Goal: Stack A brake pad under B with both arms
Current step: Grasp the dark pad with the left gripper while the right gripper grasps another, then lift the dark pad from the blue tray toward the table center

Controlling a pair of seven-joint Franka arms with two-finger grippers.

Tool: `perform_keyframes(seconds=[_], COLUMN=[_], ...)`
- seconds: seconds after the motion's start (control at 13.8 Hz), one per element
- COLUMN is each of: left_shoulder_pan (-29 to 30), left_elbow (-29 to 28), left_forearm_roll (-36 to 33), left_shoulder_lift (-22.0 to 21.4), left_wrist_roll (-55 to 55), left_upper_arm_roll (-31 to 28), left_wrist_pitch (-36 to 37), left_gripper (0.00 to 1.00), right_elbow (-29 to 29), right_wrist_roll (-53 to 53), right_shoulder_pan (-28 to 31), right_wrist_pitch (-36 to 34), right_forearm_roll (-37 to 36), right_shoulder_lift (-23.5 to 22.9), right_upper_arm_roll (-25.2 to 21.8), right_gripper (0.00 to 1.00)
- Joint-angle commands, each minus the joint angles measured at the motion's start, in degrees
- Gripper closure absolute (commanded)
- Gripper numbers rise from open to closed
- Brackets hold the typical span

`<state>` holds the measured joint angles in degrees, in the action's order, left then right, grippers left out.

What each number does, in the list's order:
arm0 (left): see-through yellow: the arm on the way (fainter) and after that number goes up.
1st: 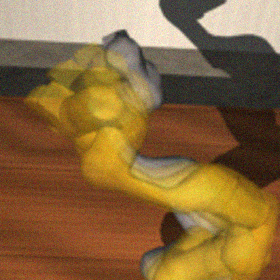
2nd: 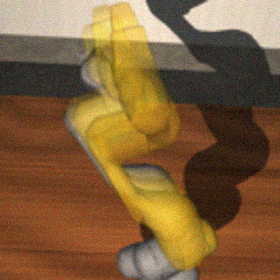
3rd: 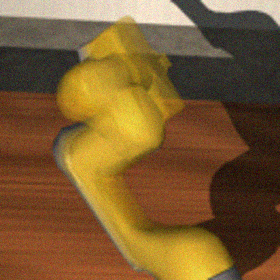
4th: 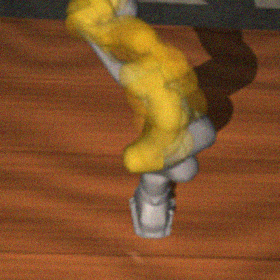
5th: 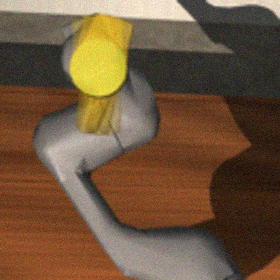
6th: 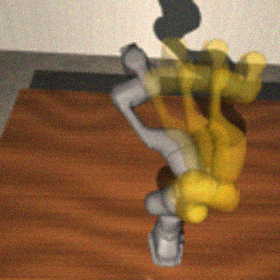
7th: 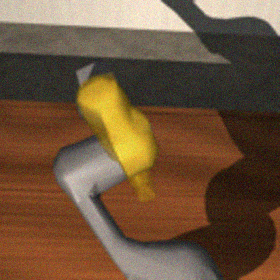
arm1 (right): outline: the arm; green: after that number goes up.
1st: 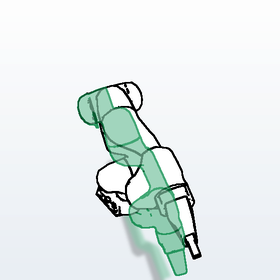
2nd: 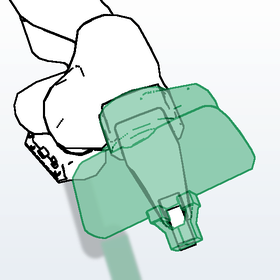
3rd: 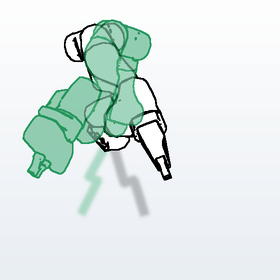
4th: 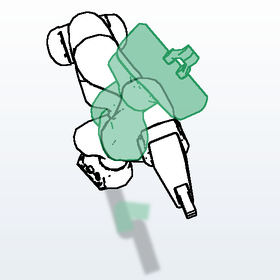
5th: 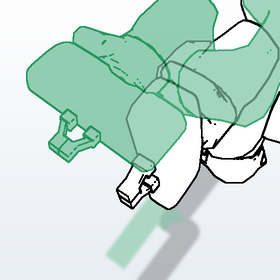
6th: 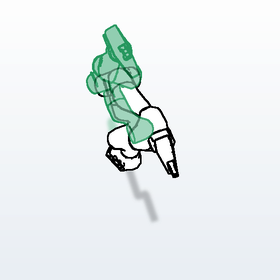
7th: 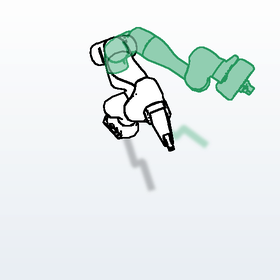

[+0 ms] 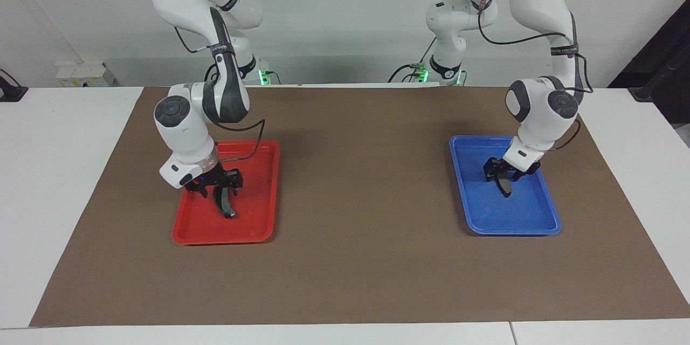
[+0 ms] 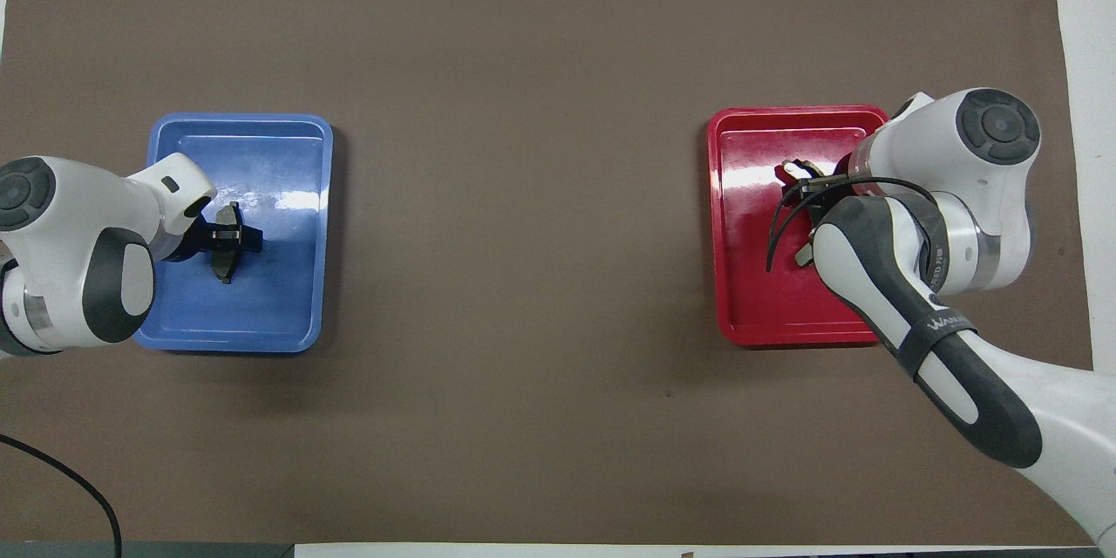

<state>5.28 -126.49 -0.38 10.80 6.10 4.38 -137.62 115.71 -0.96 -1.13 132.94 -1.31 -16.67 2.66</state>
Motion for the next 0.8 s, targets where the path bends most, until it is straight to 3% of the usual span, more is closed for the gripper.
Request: perform_keyframes(seconds=[0.0,0.07,0.36,0.72], left_shoulder_pan=[-0.18,-0.18,-0.53,-0.88], left_elbow=[-1.57,-1.57,-0.69,8.95], left_forearm_roll=[0.29,0.29,0.29,0.2], left_shoulder_lift=[-0.42,-0.42,-0.86,-2.79], left_wrist_roll=[-0.3,-0.3,-0.13,-0.21], left_upper_arm_roll=[-0.25,-0.25,-0.34,0.53], left_wrist_pitch=[-0.72,-0.63,0.86,10.07], left_gripper=[0.95,0.99,0.99,0.99], right_elbow=[1.0,1.36,1.36,1.27], right_wrist_roll=[-0.45,-0.45,0.43,1.05], right_shoulder_pan=[1.04,1.21,1.39,1.83], right_wrist_pitch=[0.48,0.39,-1.19,-2.25], right_forearm_roll=[0.52,0.52,0.43,0.34], right_shoulder_lift=[0.23,0.4,0.67,0.85], right_upper_arm_roll=[0.94,0.94,0.94,0.94], right_gripper=[0.17,0.19,0.24,0.41])
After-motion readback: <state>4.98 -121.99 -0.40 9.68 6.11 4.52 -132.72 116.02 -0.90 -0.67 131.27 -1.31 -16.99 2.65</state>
